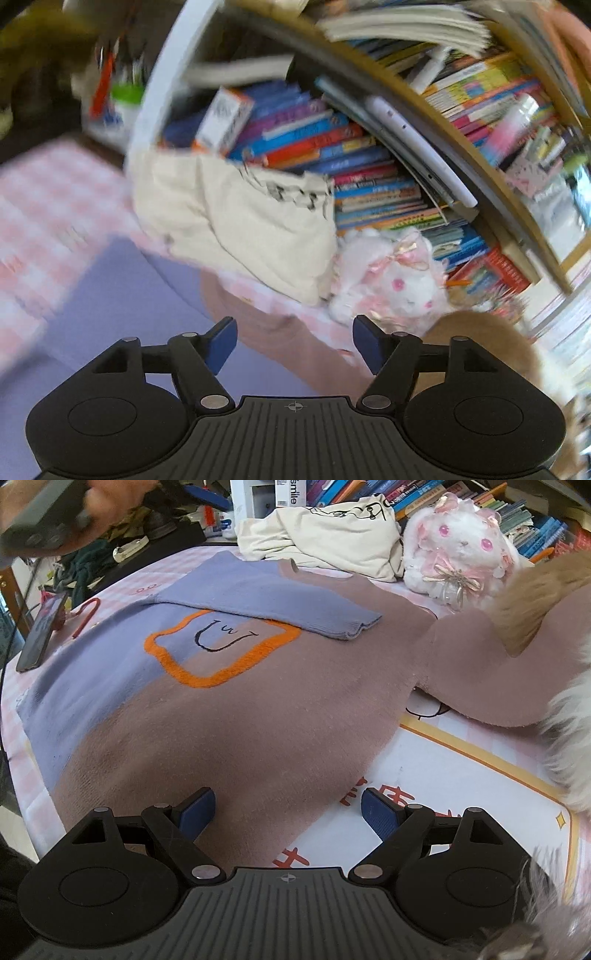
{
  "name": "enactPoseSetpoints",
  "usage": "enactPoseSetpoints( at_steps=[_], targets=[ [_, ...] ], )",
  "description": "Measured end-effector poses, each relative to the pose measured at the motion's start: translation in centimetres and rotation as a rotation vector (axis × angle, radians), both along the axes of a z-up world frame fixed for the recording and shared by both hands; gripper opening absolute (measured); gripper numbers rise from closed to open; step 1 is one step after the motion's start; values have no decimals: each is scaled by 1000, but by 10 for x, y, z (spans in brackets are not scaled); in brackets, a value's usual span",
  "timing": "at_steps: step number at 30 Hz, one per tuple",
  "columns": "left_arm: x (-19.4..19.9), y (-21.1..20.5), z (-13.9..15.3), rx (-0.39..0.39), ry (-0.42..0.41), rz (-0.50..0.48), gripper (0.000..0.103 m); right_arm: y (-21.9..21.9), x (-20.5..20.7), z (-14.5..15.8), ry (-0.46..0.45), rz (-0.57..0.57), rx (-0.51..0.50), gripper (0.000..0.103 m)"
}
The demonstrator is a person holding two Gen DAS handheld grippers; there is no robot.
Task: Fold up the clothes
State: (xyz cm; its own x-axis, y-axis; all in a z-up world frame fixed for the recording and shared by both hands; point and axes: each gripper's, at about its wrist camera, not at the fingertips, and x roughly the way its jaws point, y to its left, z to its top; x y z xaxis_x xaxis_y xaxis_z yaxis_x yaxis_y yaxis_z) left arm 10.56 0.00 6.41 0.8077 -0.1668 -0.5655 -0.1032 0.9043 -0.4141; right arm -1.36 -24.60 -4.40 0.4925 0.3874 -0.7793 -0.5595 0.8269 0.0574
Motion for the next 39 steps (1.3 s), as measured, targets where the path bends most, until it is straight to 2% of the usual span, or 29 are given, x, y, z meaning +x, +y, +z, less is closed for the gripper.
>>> enactPoseSetpoints(
  at_steps=[7, 10, 16, 20, 24, 27, 31, 39],
  targets=[
    [-75, 7, -6, 395, 15, 59, 79, 4, 5, 1, 1, -22, 6, 86],
    [-106, 14, -22, 484, 83, 71, 80, 8, 7, 2, 7, -30, 1, 86],
    [-147, 29, -55, 539, 215, 101, 83, 18, 8, 5, 13, -109, -13, 86],
    [-155, 35, -69, 579, 270, 68, 83, 23, 5, 8, 29, -212, -24, 86],
    [-160, 43, -70, 602, 241, 8, 90, 35, -6, 12, 44, -276, -36, 86],
    [-161, 51, -67, 605, 205, -32, 90, 50, -17, 15, 38, -309, -42, 86],
    [-161, 63, -67, 571, 187, -78, 90, 65, -31, 18, 27, -357, -47, 86],
    [-167, 81, -68, 576, 153, -164, 90, 69, -42, 15, 39, -555, -13, 85]
  ],
)
